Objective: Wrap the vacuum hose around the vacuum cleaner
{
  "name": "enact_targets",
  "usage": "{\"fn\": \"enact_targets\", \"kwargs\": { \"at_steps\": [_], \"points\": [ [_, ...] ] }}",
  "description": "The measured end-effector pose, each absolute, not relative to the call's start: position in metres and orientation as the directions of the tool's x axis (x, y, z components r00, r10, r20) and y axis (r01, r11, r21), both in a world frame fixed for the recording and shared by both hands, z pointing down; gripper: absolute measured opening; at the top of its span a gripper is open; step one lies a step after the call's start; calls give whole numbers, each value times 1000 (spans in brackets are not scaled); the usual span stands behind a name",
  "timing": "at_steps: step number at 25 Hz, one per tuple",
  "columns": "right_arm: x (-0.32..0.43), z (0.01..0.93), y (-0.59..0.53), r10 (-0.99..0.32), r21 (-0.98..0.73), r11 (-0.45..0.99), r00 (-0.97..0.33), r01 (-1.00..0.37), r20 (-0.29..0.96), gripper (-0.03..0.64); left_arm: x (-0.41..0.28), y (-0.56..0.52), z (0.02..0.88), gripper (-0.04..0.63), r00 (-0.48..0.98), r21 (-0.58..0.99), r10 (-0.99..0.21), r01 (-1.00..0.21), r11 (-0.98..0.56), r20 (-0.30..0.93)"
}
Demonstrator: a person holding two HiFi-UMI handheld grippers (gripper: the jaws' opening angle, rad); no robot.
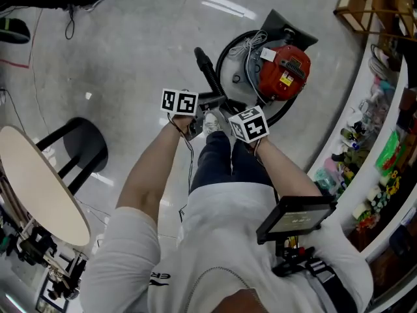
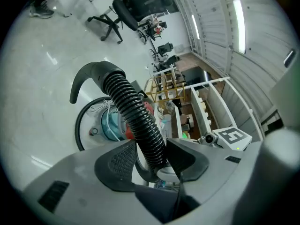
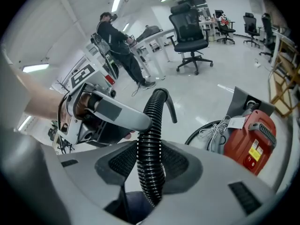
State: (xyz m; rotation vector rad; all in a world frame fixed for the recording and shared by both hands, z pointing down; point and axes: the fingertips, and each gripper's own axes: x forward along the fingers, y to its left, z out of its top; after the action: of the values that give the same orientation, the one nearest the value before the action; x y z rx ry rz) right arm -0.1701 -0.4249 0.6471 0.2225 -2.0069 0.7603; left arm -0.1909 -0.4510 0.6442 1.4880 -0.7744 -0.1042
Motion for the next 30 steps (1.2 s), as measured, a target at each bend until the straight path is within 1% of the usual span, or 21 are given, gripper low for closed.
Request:
{"fn": "enact_targets", "kwargs": {
  "at_steps": [6,14,25,30],
  "points": [
    [-189,657,-452,110,-460,744,-591,-484,799,161,-204,-481,650,181,783,865,-405,-500,41,472],
    [-183,666,-513,56,-513,674,-656,-532,753,161,-191,-545,659,181,774,785,-279,-611,-99,568],
    [-152,668,-599,-56,-576,549,-714,-606,698,161,-148,-635,658,179,754,705,-155,-654,-275,639],
    [-135,666,-630,-126,-583,496,-718,-644,685,161,-125,-665,655,179,748,674,-105,-643,-364,656]
  ]
}}
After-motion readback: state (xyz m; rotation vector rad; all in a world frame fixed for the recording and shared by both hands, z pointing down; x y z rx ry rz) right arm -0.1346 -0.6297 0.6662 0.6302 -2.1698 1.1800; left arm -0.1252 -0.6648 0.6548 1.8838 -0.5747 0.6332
